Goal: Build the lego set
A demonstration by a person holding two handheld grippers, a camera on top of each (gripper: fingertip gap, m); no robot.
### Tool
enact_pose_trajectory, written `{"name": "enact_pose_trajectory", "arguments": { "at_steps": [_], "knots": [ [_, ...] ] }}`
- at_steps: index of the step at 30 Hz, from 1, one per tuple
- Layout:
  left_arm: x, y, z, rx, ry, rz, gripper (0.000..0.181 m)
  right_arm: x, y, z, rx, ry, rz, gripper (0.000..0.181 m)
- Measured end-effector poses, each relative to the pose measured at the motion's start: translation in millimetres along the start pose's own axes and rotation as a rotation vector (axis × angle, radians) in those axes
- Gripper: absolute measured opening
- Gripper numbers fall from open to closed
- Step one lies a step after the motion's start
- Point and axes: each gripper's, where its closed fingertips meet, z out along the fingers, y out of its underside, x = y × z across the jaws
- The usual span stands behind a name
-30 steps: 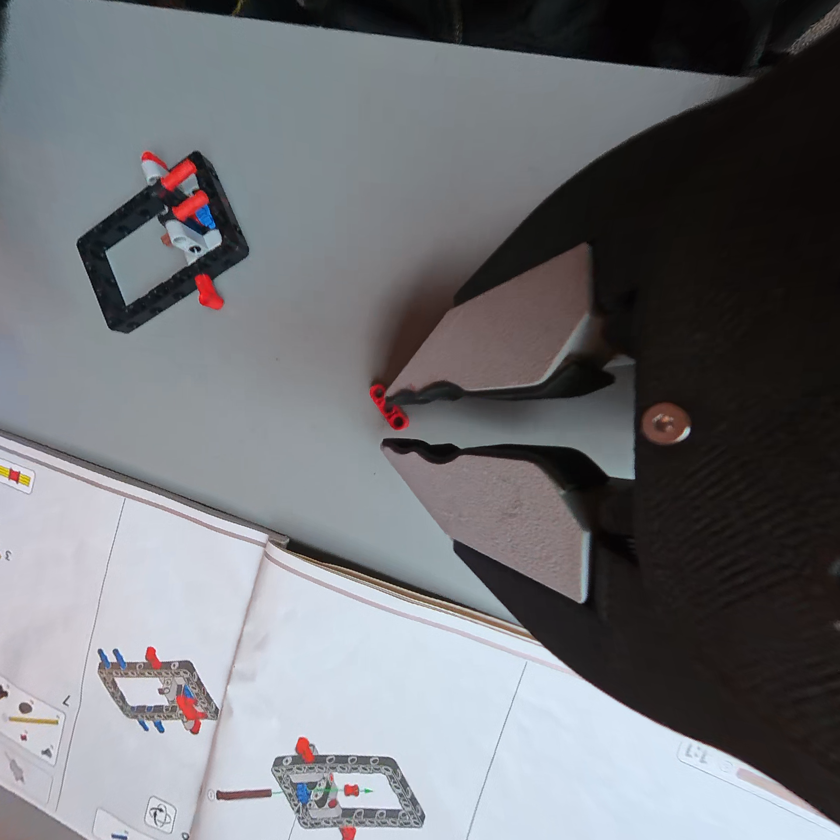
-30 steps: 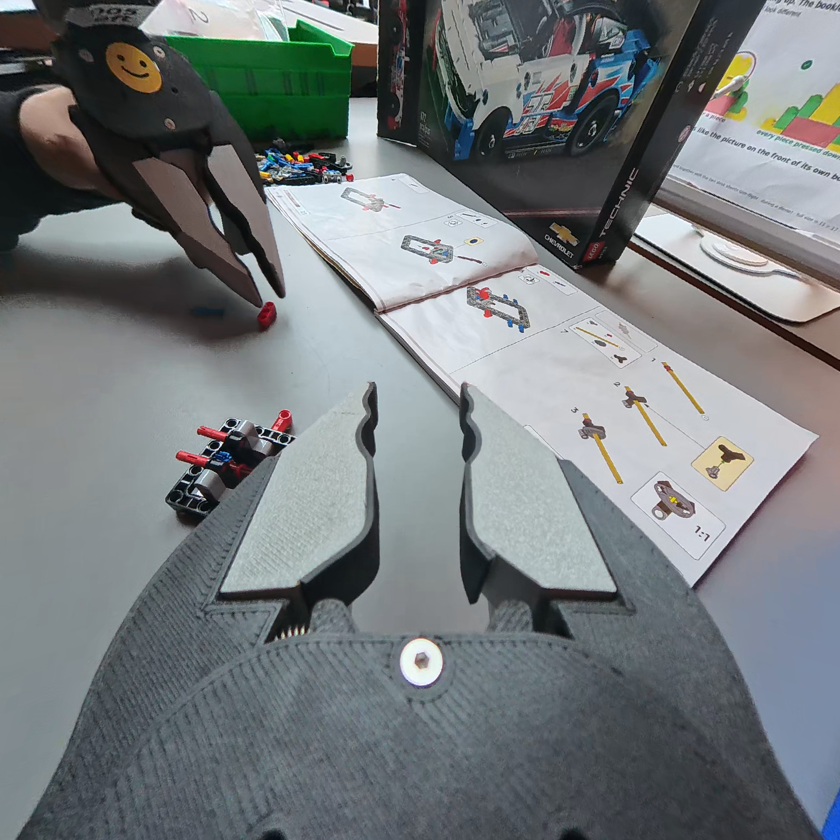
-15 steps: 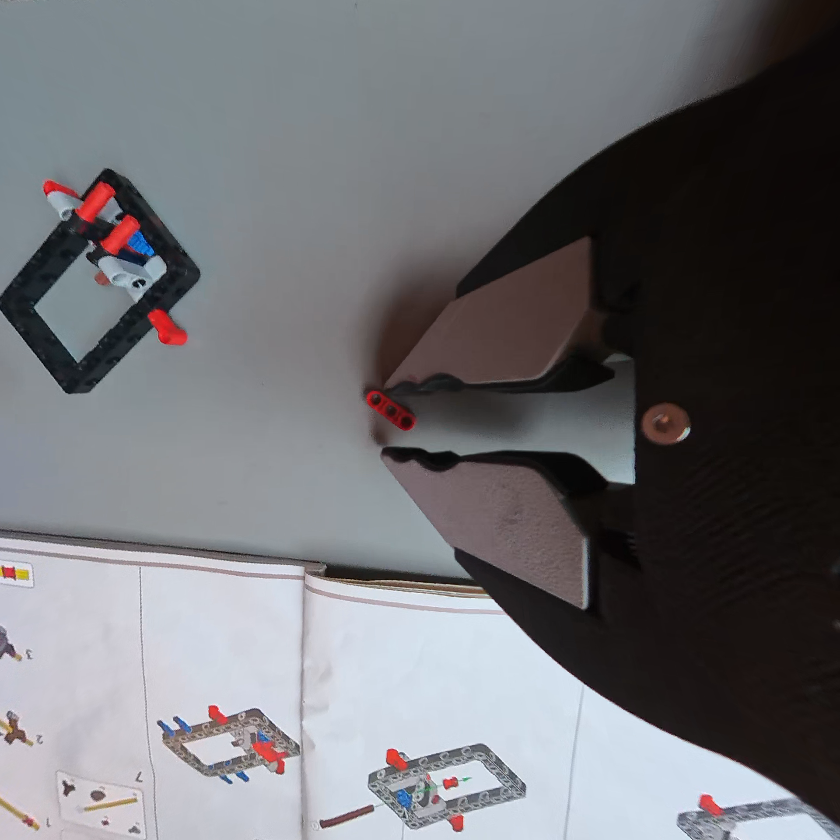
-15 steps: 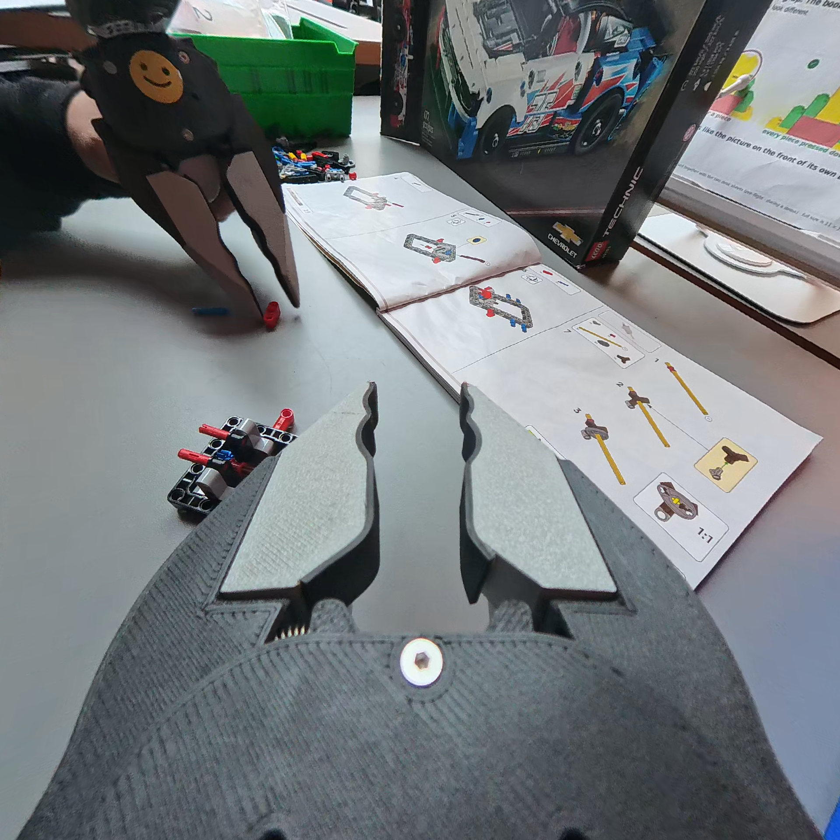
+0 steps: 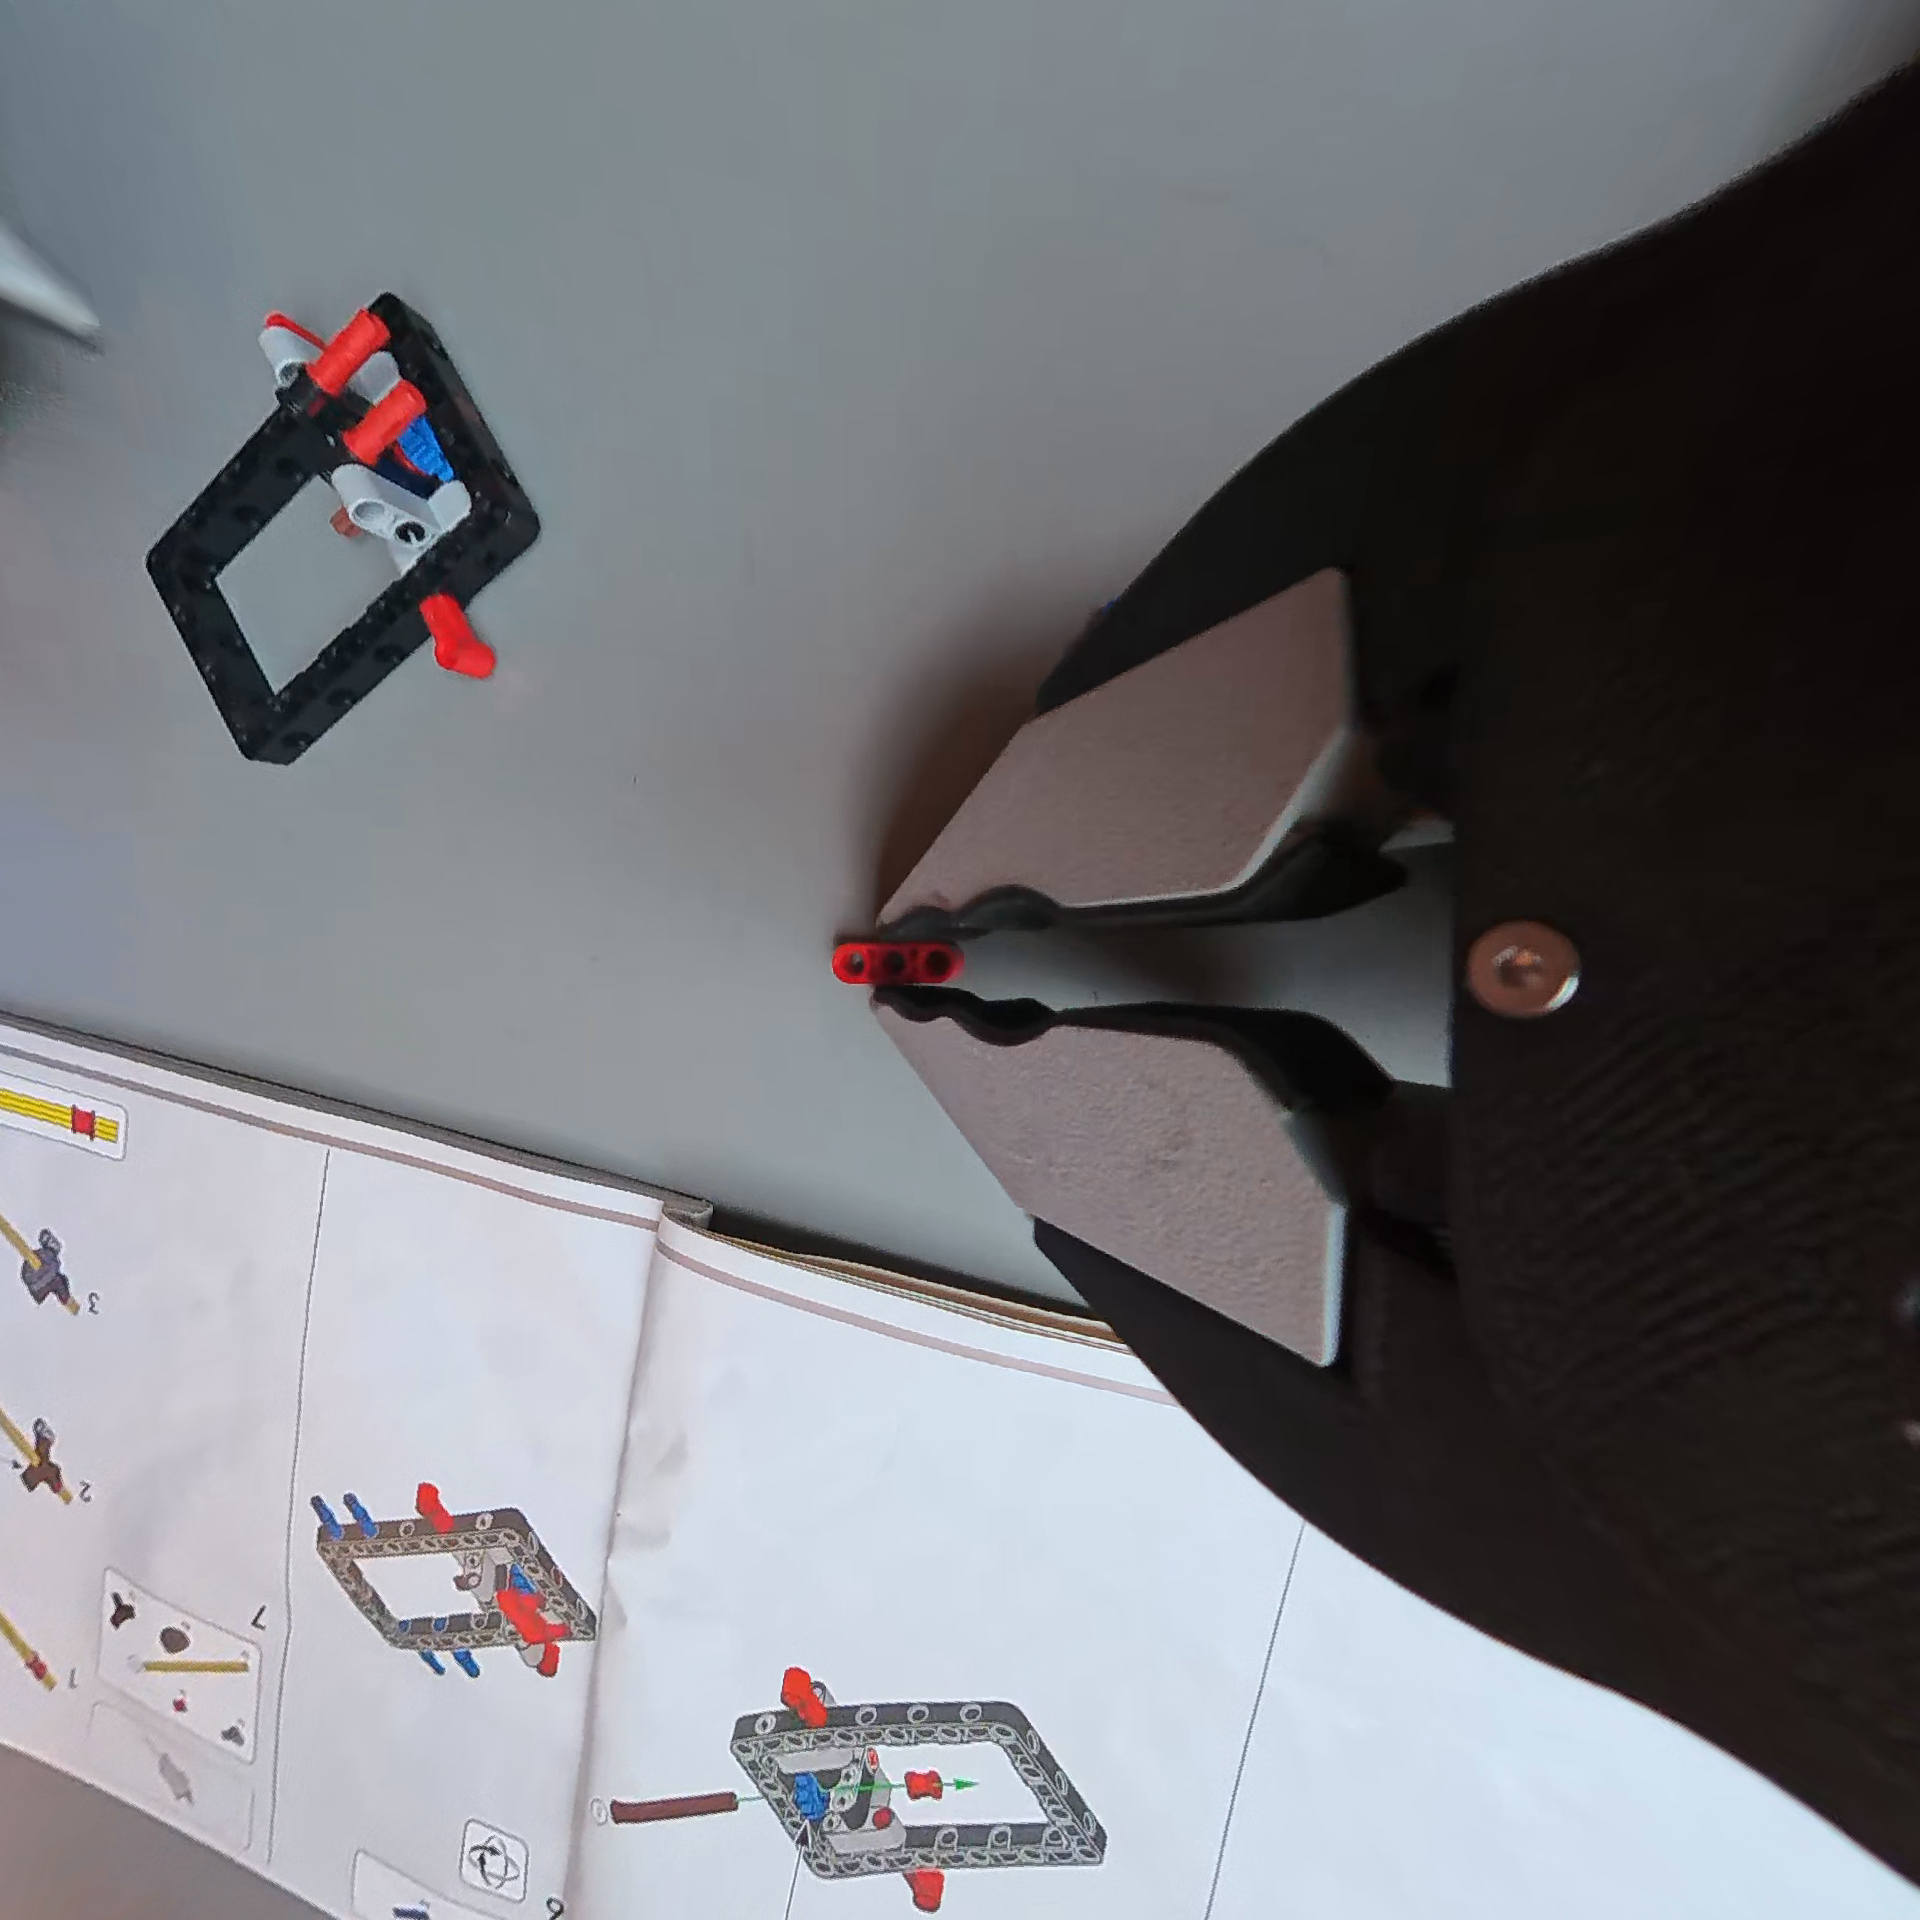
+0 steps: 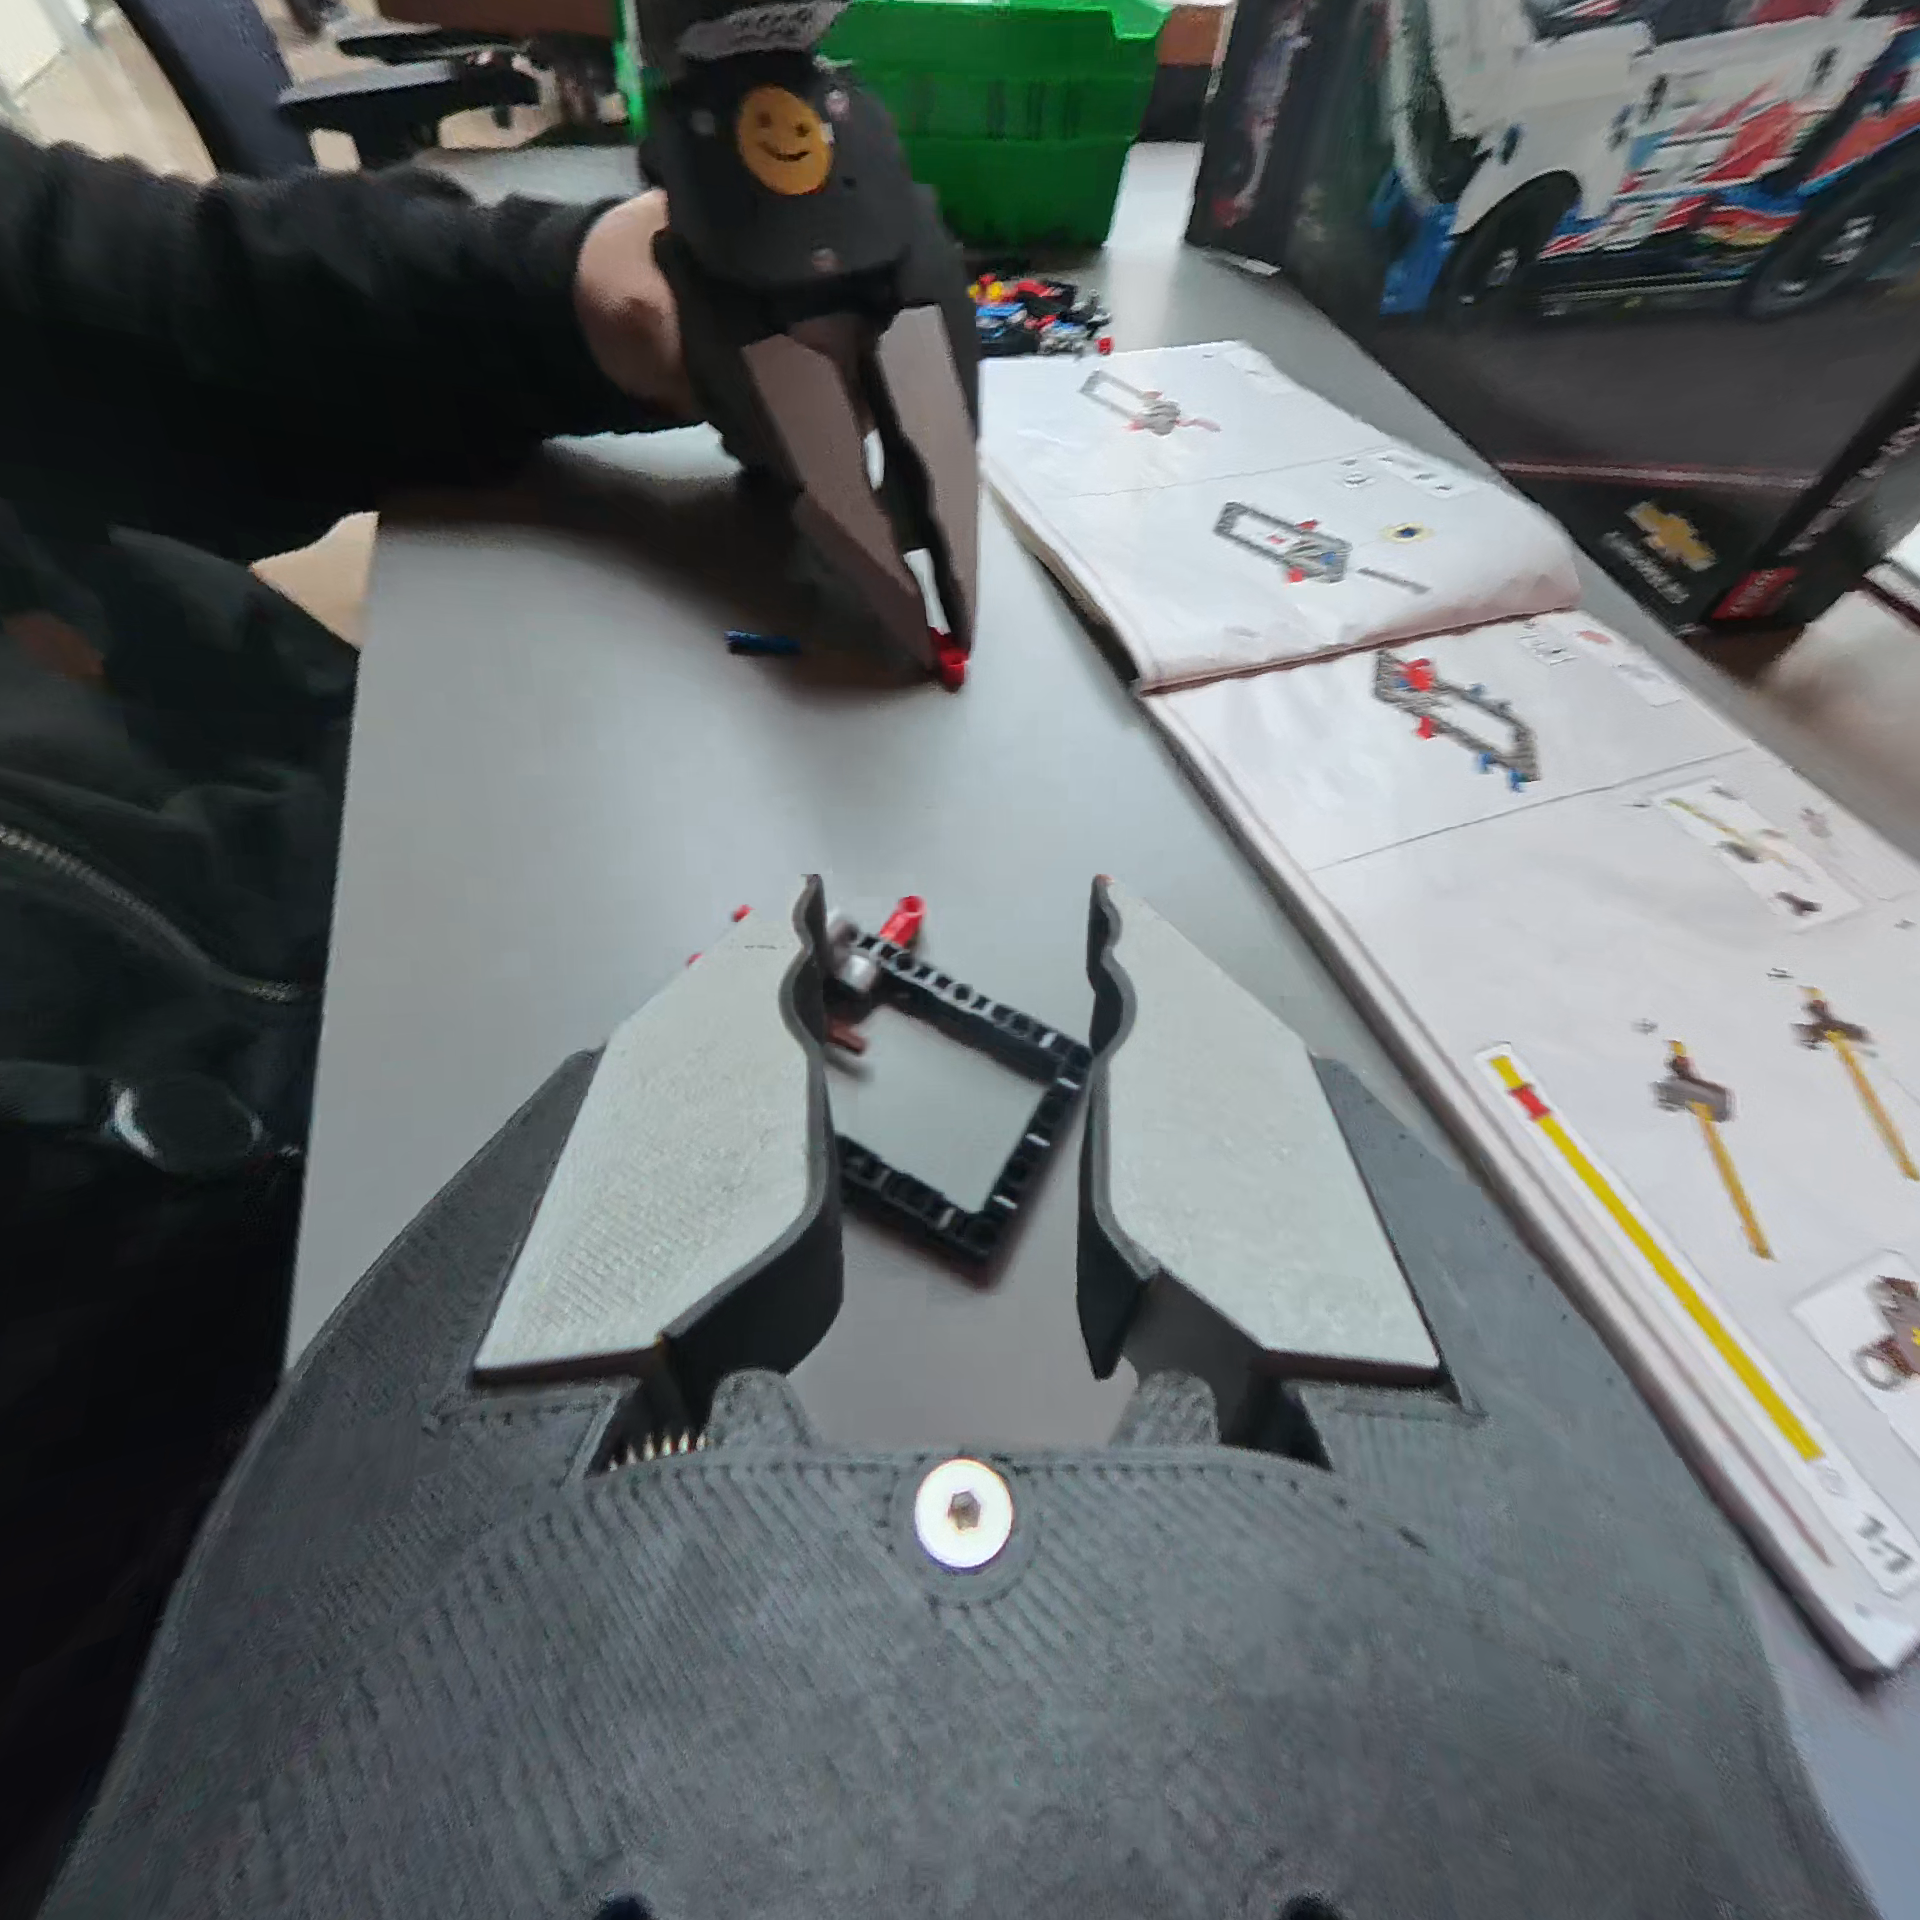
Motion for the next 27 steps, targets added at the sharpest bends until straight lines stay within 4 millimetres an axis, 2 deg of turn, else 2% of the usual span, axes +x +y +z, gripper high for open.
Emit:
{"name": "enact_pose_trajectory", "arguments": {
  "at_steps": [3,7,11,18,21,27],
  "knots": [
    [0,0,0,0.001,0.011,-0.01,0.006,-21,12,8,-0.079,-0.032,0.009,0.067],
    [0,0,0,0.001,0.02,-0.02,0.006,-25,25,17,-0.2,0.076,0.016,0.077],
    [0,0,0,0.001,0.015,-0.014,0.006,-13,43,20,-0.325,0.198,-0.046,0.081],
    [-2,0,0,0.003,-0.016,-0.015,0.01,22,59,-10,-0.34,0.259,-0.003,0.077],
    [0,1,0,0.002,-0.009,-0.015,0.006,24,55,-17,-0.304,0.252,-0.019,0.073],
    [-5,0,-1,0.004,-0.062,-0.012,0.016,26,24,-17,-0.13,0.217,0.0,0.07]
  ]
}}
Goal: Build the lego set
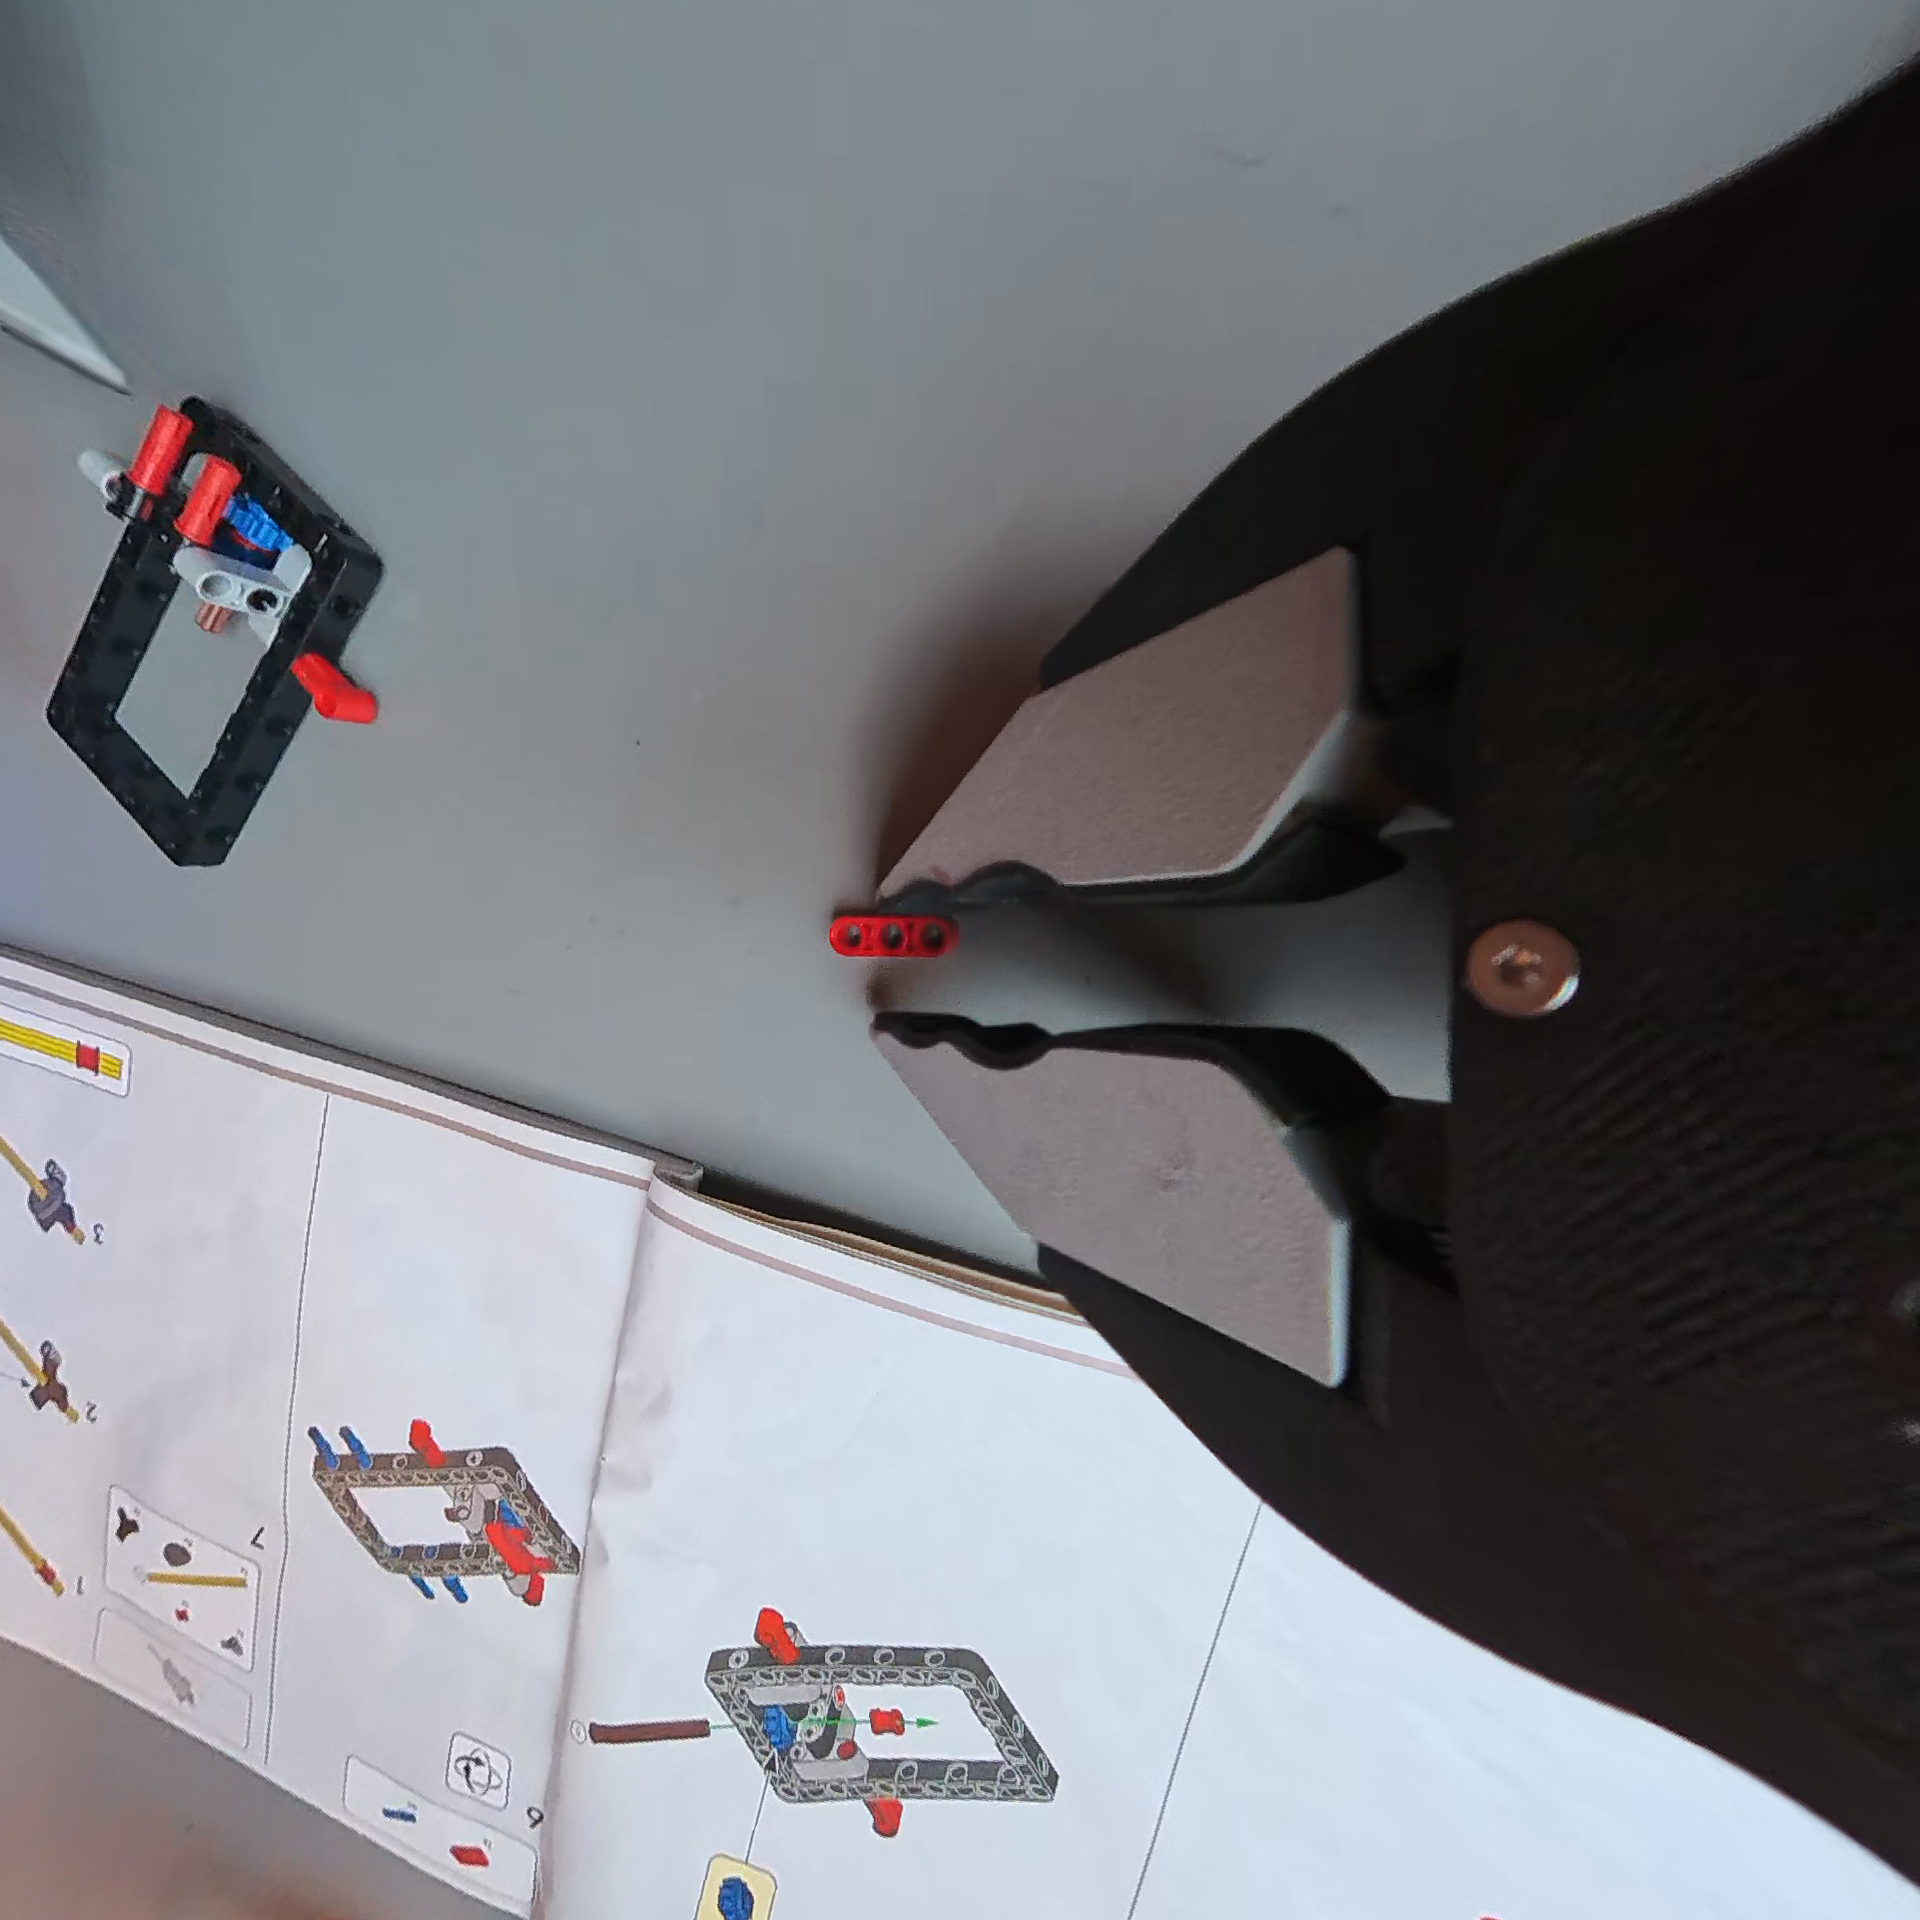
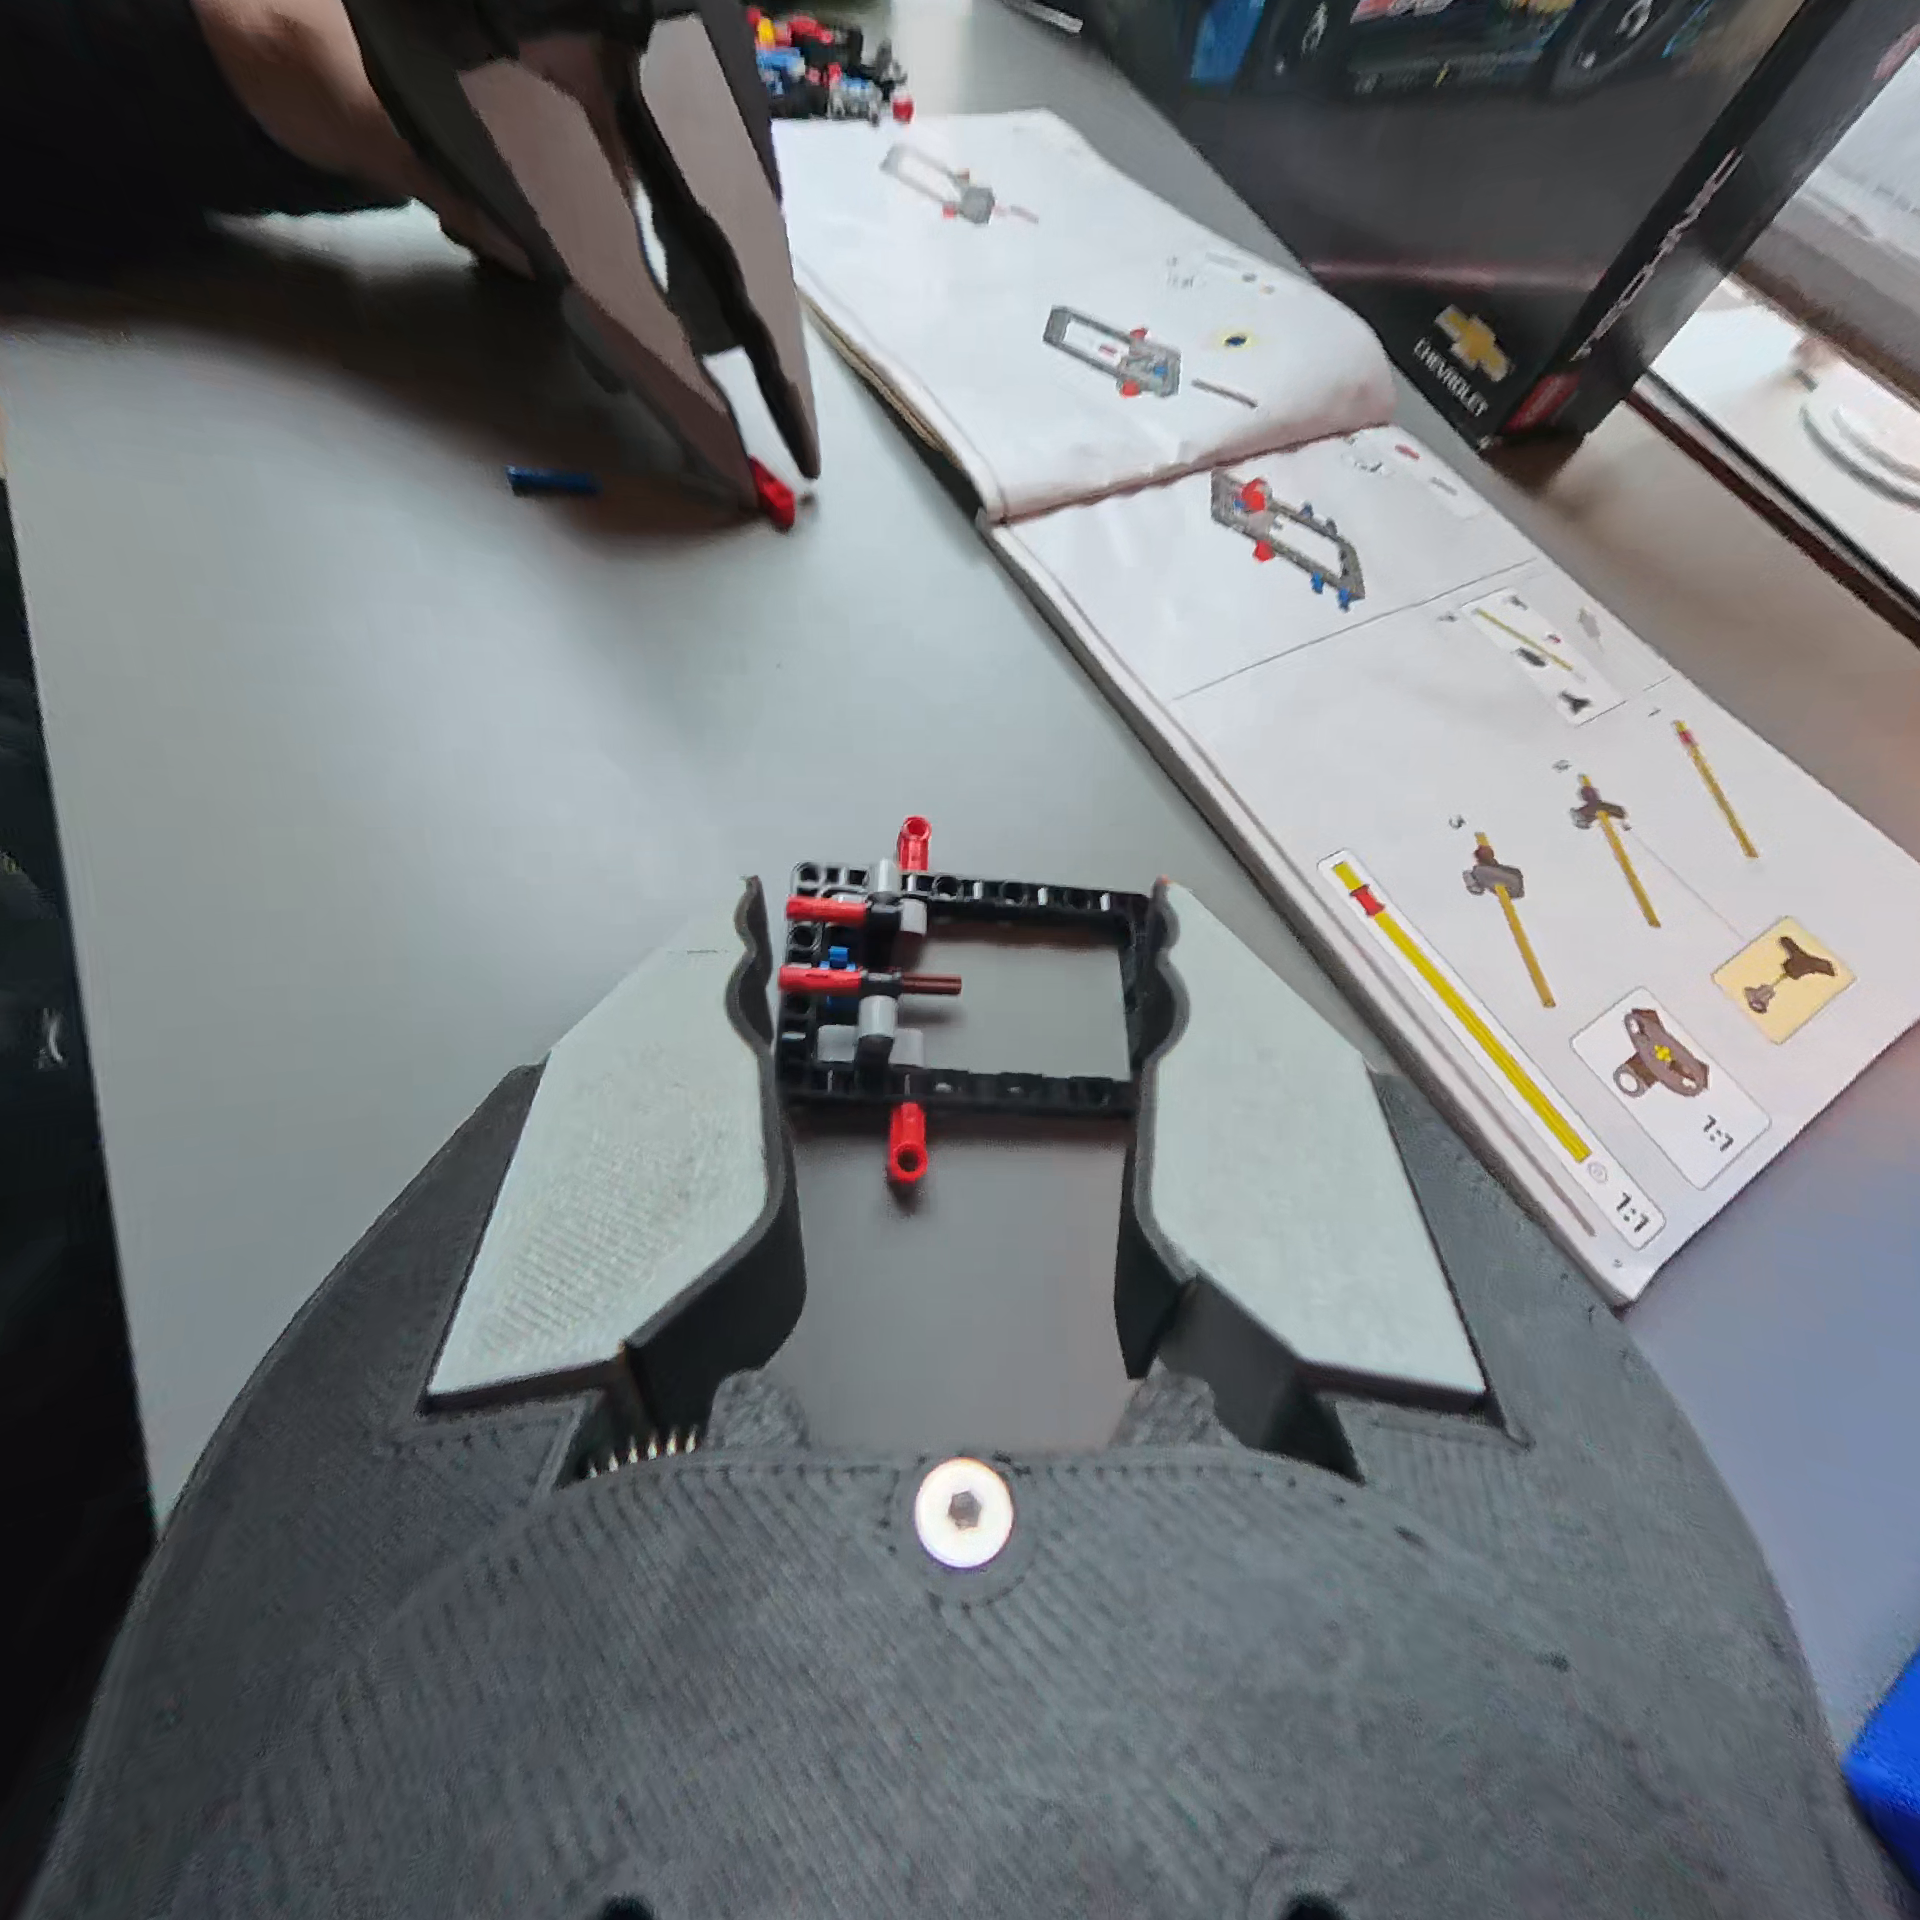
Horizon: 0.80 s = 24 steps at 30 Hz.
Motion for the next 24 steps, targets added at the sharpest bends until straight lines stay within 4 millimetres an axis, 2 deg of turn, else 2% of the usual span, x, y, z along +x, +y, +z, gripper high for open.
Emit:
{"name": "enact_pose_trajectory", "arguments": {
  "at_steps": [9,15,24],
  "knots": [
    [1,1,0,-0.003,0.071,-0.087,0.027,62,-13,-9,0.184,0.04,0.178,0.071],
    [1,1,0,-0.005,0.064,-0.075,0.028,87,-16,-5,0.23,0.073,0.205,0.073],
    [5,1,0,-0.004,0.085,-0.056,0.024,87,-24,20,0.198,-0.013,0.157,0.072]
  ]
}}
